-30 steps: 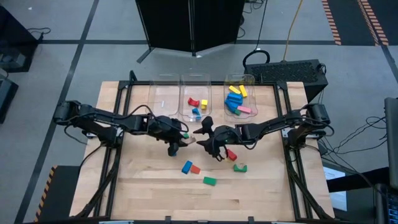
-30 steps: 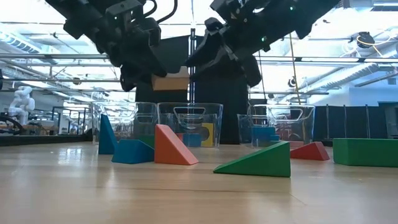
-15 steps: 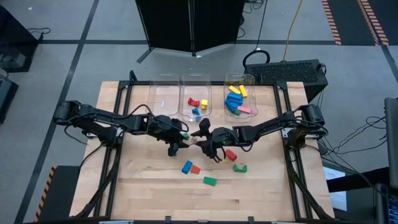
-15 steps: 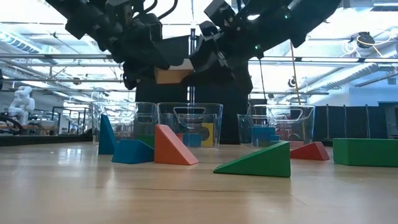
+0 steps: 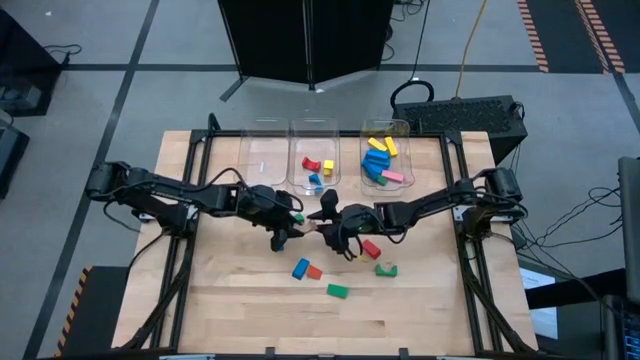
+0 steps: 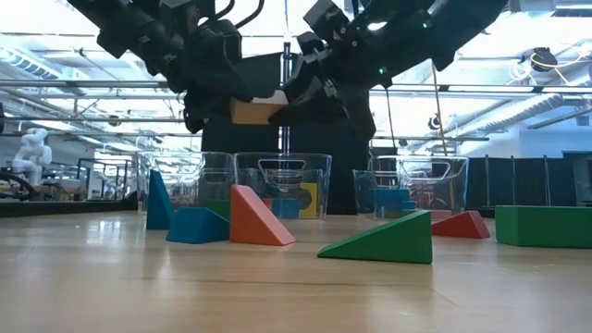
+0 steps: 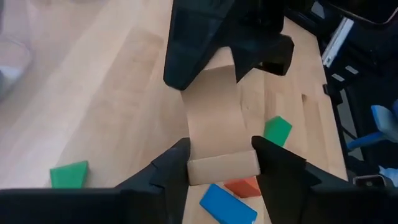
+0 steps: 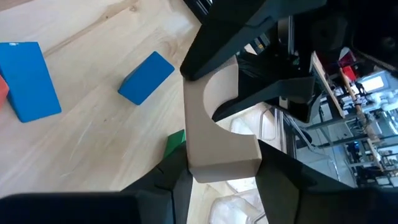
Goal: Sort blocks by size
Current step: Put the brown arch block into the center transparent bin
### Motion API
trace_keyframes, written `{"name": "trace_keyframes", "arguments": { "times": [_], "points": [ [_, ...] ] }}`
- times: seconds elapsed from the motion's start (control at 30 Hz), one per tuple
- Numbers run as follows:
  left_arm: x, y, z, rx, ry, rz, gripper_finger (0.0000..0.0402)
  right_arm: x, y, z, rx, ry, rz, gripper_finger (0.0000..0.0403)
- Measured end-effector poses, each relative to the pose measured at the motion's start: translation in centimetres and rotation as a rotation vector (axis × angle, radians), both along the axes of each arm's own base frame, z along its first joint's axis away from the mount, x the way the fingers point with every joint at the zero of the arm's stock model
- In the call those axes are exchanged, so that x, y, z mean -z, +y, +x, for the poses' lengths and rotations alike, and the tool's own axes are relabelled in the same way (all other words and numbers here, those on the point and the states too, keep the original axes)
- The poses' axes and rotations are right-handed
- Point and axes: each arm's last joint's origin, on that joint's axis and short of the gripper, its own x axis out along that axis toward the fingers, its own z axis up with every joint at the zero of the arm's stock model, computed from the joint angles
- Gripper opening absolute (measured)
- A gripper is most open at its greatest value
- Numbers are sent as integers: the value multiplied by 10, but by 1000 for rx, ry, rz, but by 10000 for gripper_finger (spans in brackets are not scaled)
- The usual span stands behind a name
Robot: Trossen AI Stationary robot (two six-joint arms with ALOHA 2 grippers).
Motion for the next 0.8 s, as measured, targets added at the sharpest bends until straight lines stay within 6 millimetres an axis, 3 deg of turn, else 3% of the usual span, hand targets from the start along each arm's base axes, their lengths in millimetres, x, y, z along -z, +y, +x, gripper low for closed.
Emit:
{"name": "trace_keyframes", "arguments": {
  "times": [0.37, 0.6, 0.8],
  "points": [
    [-3, 7, -1, -22, -15, 39, 299, 0, -1, 0, 38, -3, -3, 131],
    [-32, 9, -17, -27, -132, 112, 316, 1, -18, 0, 107, 15, -20, 131],
    [-55, 11, -42, -133, -178, 247, 315, -4, -52, 2, 208, 6, 48, 136]
  ]
}}
